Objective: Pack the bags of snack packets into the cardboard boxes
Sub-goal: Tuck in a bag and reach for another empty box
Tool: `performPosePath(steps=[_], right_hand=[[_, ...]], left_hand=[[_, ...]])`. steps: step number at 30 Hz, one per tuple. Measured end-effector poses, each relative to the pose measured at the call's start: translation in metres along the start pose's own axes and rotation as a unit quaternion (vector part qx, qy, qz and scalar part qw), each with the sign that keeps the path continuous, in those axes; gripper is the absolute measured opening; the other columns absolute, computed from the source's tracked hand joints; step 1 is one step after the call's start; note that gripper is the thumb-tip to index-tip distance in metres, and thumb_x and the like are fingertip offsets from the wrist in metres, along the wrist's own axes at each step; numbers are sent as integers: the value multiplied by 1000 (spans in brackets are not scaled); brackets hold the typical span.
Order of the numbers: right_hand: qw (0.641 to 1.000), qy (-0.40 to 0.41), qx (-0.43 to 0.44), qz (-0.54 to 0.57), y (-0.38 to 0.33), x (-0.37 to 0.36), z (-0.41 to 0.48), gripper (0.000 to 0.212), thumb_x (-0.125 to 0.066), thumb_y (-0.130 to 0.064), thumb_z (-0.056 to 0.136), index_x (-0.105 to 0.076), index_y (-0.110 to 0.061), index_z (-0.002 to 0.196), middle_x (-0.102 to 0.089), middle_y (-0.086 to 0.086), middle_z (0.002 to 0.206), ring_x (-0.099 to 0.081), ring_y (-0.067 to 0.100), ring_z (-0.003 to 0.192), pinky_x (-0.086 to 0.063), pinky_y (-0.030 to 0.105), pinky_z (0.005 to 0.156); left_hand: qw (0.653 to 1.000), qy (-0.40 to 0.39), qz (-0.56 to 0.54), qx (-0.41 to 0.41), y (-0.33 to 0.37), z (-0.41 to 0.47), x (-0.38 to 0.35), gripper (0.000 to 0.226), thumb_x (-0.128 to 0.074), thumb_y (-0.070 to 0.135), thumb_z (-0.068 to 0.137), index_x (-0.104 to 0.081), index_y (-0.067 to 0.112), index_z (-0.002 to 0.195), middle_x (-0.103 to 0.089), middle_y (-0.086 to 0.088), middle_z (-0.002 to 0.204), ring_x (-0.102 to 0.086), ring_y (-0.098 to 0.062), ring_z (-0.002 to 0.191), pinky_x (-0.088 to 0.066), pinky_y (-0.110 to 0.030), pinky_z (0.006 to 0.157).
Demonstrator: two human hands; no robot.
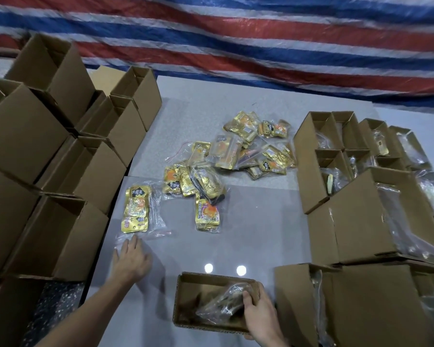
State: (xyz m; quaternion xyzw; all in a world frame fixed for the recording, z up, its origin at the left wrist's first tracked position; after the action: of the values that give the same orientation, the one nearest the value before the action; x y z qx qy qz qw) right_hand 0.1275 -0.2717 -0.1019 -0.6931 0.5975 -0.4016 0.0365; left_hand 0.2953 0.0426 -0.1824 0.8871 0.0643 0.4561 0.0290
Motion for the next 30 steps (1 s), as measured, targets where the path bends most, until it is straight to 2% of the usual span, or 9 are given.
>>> performPosePath(steps=[5, 9, 11, 13, 15, 20, 23, 26, 30], right_hand=[[1000, -7, 12, 0, -1, 0, 2, 11, -48, -28, 102, -51, -35, 111, -51, -21, 94, -54, 3, 83, -58, 47, 86], [1000, -11, 8, -7, 0, 0, 1, 19, -46, -30, 103, -53, -32, 120, -52, -17, 96, -60, 18, 96, -58, 50, 82], [1000, -16, 3, -13, 2, -1, 0, 24, -45, -32, 102, -50, -32, 126, -53, -12, 101, -59, 22, 101, -58, 51, 83], [1000, -18, 6, -12, 3, -2, 0, 26, -46, -32, 102, -49, -33, 128, -51, -14, 98, -58, 22, 101, -58, 51, 84], [1000, -17, 9, -8, 4, -2, 0, 23, -47, -31, 102, -51, -32, 124, -50, -18, 93, -57, 22, 99, -57, 51, 84], [999, -17, 5, 27, 5, -2, 0, 12, -49, -26, 101, -54, -30, 111, -57, -10, 100, -58, 24, 100, -56, 55, 85], [999, -20, 10, 25, 5, -2, -1, 12, -47, -28, 101, -54, -32, 109, -55, -18, 94, -58, 16, 91, -58, 53, 83], [999, -21, 13, 22, 6, -2, -2, 11, -47, -28, 101, -55, -34, 106, -56, -20, 94, -54, 4, 83, -59, 50, 81], [1000, -18, 11, 17, 7, -2, -4, 14, -46, -27, 102, -54, -35, 109, -54, -19, 93, -52, 5, 81, -61, 48, 72]], left_hand=[[997, 69, 5, -16, 10, -7, 20, 36, -40, 30, 100, -49, 14, 131, -47, -2, 138, -41, -19, 132, -27, -47, 114], [996, 77, -34, -41, 18, -11, 29, 38, -40, 16, 97, -57, 25, 130, -58, -2, 123, -51, -22, 123, -29, -46, 111], [991, 85, -92, -42, 17, -14, 33, 29, -45, 8, 92, -64, 22, 110, -63, -7, 111, -59, -30, 109, -42, -45, 98], [987, 86, -134, -35, 16, -19, 35, 18, -48, 2, 86, -52, 18, 95, -62, -9, 101, -58, -31, 89, -48, -42, 77], [984, 62, -160, -48, 20, -24, 33, 31, -47, -3, 80, -41, 20, 101, -56, -5, 96, -53, -28, 81, -43, -39, 69], [981, 48, -182, -53, 27, -35, 31, 33, -47, 0, 82, -44, 15, 111, -54, -5, 98, -54, -29, 87, -42, -39, 68], [981, 41, -179, -55, 33, -39, 34, 10, -48, 6, 91, -55, 14, 94, -60, -10, 92, -58, -32, 87, -45, -38, 69], [976, 45, -201, -74, 42, -46, 40, 20, -49, 21, 101, -53, 16, 82, -59, -6, 80, -60, -32, 81, -42, -35, 64], [966, 95, -214, -107, 52, -64, 55, 19, -46, 22, 102, -52, 23, 84, -59, 0, 86, -57, -24, 82, -36, -32, 66]])
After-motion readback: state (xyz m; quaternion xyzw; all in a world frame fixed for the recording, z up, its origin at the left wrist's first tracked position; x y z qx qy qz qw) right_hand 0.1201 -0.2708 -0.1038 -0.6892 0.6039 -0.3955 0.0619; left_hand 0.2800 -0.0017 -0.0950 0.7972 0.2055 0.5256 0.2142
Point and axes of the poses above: each hand's wrist, its own z-axis towards the middle knuckle, its own x-axis out of the back of the hand, y = z × x, the point moved 6 cm from there along z, towards the middle knuckle
